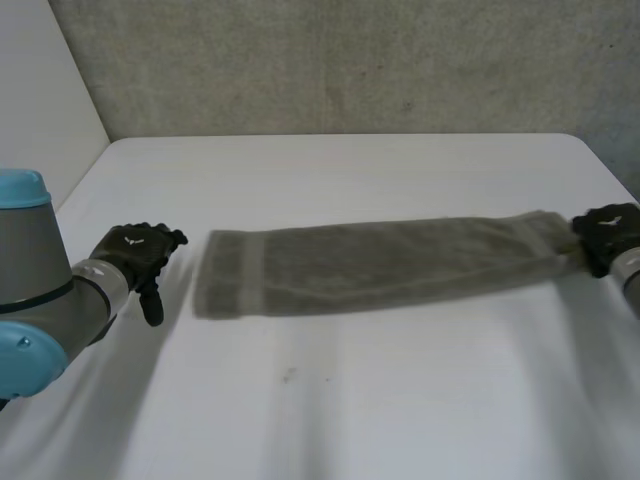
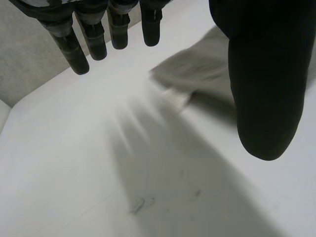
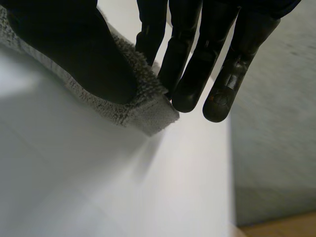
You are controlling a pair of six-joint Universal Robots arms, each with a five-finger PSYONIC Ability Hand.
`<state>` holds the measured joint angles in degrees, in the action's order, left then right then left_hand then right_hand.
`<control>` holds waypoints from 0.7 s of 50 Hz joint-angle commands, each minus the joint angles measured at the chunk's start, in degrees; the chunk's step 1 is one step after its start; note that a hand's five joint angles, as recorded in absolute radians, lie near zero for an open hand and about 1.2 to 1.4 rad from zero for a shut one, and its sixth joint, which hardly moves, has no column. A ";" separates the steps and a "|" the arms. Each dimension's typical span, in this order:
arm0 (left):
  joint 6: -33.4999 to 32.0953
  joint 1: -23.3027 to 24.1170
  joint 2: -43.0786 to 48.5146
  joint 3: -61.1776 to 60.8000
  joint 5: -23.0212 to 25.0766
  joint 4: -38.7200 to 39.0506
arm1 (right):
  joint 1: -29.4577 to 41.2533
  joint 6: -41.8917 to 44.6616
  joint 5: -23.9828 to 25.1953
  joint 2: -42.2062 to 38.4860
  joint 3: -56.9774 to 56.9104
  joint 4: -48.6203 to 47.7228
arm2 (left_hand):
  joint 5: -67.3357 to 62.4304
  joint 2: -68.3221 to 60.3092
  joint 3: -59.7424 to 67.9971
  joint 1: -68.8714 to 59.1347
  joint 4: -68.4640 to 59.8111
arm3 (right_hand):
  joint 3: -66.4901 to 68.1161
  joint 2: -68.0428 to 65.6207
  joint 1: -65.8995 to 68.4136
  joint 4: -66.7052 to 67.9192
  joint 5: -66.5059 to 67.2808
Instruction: Fold the towel.
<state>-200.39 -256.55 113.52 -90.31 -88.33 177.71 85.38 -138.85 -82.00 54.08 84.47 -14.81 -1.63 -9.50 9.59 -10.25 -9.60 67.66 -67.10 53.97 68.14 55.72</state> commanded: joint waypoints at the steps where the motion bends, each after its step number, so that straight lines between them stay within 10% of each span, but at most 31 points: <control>1: 0.00 -0.53 -1.45 -1.62 0.00 0.00 | -3.81 7.71 -1.32 1.55 -2.56 0.22 | 1.58 -0.54 0.46 0.20 -0.45 | 12.34 -12.90 26.03 11.86 14.28; 12: 0.35 -0.70 -4.89 -4.26 -0.17 0.00 | 14.64 -0.99 1.14 7.27 -8.71 -1.09 | 1.58 -0.54 0.46 0.20 -0.45 | 12.34 -12.90 26.03 11.86 14.28; 22: 1.14 -0.26 -7.96 -5.40 -0.26 0.18 | 39.14 -0.37 13.43 -5.63 -15.38 -7.76 | 1.58 -0.54 0.46 0.20 -0.45 | 12.34 -12.90 26.03 11.86 14.28; 35: 1.23 0.79 -7.79 -5.50 -0.26 1.14 | 47.78 -0.46 17.75 -16.64 -17.24 -7.86 | 1.58 -0.54 0.46 0.20 -0.45 | -2.09 1.53 11.60 -2.57 -0.14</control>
<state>-199.21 -256.43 105.51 -95.89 -88.65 177.97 131.02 -139.32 -64.39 40.35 66.85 -23.36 -1.63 -9.48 9.59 -10.25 -9.60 68.46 -67.10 53.97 68.37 56.36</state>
